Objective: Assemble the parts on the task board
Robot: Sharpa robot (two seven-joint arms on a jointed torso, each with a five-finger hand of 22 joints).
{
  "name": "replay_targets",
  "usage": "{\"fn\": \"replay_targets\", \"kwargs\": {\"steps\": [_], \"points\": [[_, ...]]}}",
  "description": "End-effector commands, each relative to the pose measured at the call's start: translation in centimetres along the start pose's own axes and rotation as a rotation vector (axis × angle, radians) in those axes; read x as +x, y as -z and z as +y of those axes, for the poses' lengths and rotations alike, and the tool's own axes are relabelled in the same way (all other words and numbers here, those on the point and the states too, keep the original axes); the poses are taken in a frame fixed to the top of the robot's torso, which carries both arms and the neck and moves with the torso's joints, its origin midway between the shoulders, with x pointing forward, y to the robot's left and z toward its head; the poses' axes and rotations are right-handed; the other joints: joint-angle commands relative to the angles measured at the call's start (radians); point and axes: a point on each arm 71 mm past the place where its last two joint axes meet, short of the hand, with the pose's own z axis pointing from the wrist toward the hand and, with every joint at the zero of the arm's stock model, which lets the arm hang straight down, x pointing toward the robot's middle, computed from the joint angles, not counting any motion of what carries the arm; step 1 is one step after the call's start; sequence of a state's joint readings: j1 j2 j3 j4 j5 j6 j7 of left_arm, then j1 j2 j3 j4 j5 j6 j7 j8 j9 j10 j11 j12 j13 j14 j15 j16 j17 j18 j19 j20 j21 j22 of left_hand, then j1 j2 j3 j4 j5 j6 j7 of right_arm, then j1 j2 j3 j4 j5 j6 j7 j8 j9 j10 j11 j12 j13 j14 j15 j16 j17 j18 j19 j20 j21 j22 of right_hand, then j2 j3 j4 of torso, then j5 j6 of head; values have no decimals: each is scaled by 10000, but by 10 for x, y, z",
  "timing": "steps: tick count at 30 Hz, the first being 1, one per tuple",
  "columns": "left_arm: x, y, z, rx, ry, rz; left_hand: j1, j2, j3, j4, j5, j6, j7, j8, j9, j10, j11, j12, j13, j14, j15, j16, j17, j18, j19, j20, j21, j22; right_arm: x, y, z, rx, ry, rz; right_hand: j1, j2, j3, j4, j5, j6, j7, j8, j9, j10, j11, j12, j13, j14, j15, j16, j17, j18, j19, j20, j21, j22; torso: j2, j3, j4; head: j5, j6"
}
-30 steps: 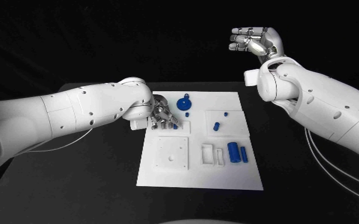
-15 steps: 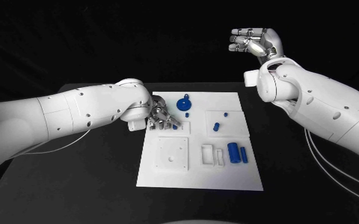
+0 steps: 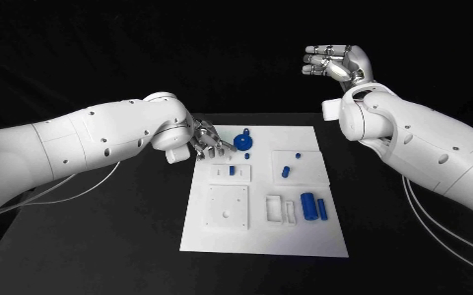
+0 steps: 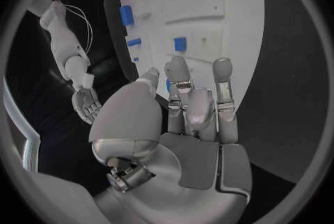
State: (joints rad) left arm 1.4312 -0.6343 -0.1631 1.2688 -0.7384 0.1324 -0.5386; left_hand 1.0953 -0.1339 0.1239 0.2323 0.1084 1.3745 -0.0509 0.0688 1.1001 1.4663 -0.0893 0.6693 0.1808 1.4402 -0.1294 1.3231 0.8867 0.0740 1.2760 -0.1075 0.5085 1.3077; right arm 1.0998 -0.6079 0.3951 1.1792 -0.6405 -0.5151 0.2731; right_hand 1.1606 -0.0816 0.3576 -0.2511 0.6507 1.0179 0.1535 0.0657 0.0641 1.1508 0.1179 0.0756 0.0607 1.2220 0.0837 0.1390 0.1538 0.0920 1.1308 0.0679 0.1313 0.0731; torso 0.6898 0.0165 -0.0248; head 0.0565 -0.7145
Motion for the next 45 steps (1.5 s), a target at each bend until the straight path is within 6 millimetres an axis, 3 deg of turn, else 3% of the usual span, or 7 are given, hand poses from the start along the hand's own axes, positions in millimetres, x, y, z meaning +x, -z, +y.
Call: {"fn": "replay_targets", "kwargs": {"steps": [1,2,9,17,32,37,45], "points": [[-13,0,-1,227,653,-335,27,102,15,-62,41,-573,170,-57,-815,449,128,-265,-66,-170,-10,-283,-504,-304,0,-227,-107,135,1,0,0,-51,-33,143,-68,4,-38,-18,63,-72,20,-36,-14,-93,19,-17,-9,-84,-12,53,-18,-50,-58,7,-54,-8,4,0,-12,49,85],[-18,0,-1,214,721,-459,104,114,-7,-79,34,-957,294,-30,-1920,528,196,-700,-105,-270,-40,-720,-1188,-454,11,-367,-187,102,1,0,0,-48,-32,143,-68,4,-38,-18,63,-72,20,-36,-14,-93,19,-17,-9,-84,-12,53,-18,-50,-58,7,-54,-8,5,-2,-15,56,90],[-46,-3,3,40,762,-1182,85,239,-141,-425,47,-1683,590,92,-4549,471,282,-1115,103,-297,-6,-863,-1652,-538,142,-397,-459,137,1,0,0,-38,-32,158,-69,13,-31,-17,71,-76,21,-37,-14,-95,20,-17,-9,-88,-12,53,-19,-51,-62,10,-60,-9,33,-5,-22,90,165],[-64,-9,4,-384,-50,-1556,97,212,-135,-384,9,-1907,676,301,-5487,472,312,-1155,180,-327,31,-828,-1758,-523,195,-364,-586,172,1,0,0,-42,-42,194,-79,10,-27,-20,75,-84,24,-35,-13,-112,27,-19,-9,-98,-7,52,-25,-50,-65,12,-69,-8,51,-11,-12,121,173],[-68,-26,8,-1238,-1039,-456,-26,504,-313,-815,268,-2097,671,610,-5465,456,324,-1329,231,-452,40,-894,-1955,-542,114,-352,-630,179,4,1,2,-52,-113,329,-98,12,-40,-3,78,-99,28,-35,-13,-148,37,-27,-10,-118,4,46,-34,-55,-85,25,-90,-11,117,-44,-121,202,231],[-65,-33,12,-1400,-1045,-324,-111,504,-342,-835,262,-2186,563,1231,-4306,443,261,-1299,292,-453,-4,-825,-1884,-581,105,-389,-608,184,5,1,3,-52,-127,360,-104,12,-37,3,86,-126,35,-37,-15,-194,52,-36,-10,-146,17,31,-45,-58,-114,40,-112,-17,121,-31,-134,212,232],[-61,-38,13,-1408,-1060,-210,-56,33,-118,-272,19,-2326,493,1456,-3175,453,241,-1337,346,-486,-8,-821,-1924,-602,78,-402,-611,178,7,1,3,-53,-148,391,-140,5,-57,36,100,-163,38,-39,-16,-229,63,-32,-10,-166,31,23,-56,-57,-133,57,-134,-18,110,-35,-117,187,227]]}}
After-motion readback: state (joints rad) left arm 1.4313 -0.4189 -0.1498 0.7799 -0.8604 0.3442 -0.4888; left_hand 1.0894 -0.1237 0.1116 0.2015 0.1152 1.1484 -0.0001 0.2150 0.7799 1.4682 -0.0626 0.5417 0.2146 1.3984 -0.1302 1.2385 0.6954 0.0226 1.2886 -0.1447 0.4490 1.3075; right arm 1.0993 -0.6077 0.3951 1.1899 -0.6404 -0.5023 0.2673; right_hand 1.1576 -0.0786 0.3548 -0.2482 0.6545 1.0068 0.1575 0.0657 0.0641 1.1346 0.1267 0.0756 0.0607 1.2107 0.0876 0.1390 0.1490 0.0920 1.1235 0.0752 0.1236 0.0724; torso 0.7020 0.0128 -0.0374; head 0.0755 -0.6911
